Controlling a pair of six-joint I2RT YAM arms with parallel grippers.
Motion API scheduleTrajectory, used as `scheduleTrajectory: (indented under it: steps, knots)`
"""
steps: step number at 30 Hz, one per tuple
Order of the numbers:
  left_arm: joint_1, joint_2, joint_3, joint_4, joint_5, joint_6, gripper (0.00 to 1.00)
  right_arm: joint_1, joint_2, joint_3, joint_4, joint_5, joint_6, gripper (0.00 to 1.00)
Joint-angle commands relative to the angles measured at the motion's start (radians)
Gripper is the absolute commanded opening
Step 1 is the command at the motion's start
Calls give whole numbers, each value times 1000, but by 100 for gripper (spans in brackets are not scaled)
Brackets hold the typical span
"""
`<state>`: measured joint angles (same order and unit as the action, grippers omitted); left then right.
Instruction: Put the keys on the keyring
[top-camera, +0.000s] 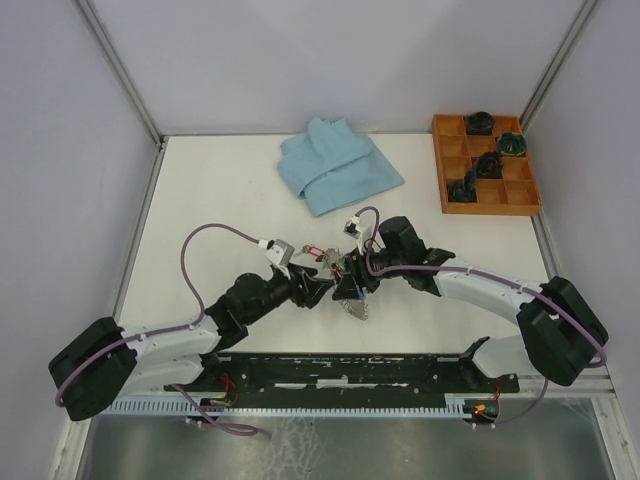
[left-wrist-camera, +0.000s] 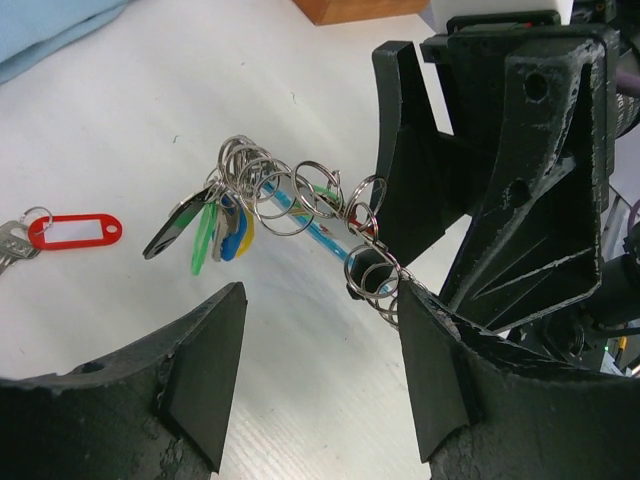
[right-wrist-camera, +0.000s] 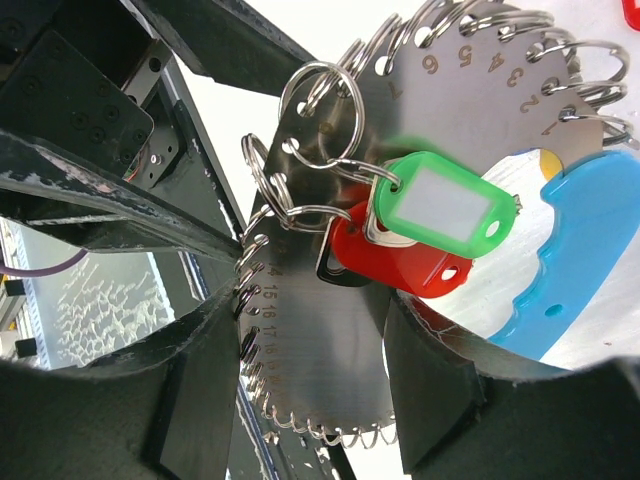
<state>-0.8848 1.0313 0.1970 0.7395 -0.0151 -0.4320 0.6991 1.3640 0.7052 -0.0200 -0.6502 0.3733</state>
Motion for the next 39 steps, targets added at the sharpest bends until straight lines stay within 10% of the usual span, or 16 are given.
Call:
scheduleTrajectory:
  steps: [1,21,39]
  knots:
    - [1,35,47,40,-16,49,68,-3,-35,47,79,-43,2,12]
    - [1,-34,36,-58,-500,-127,62,-6,-20,36,76,-60,18,11]
    - [1,-121,-52,61,48,75,57,-43,12,47,108,-87,98,10]
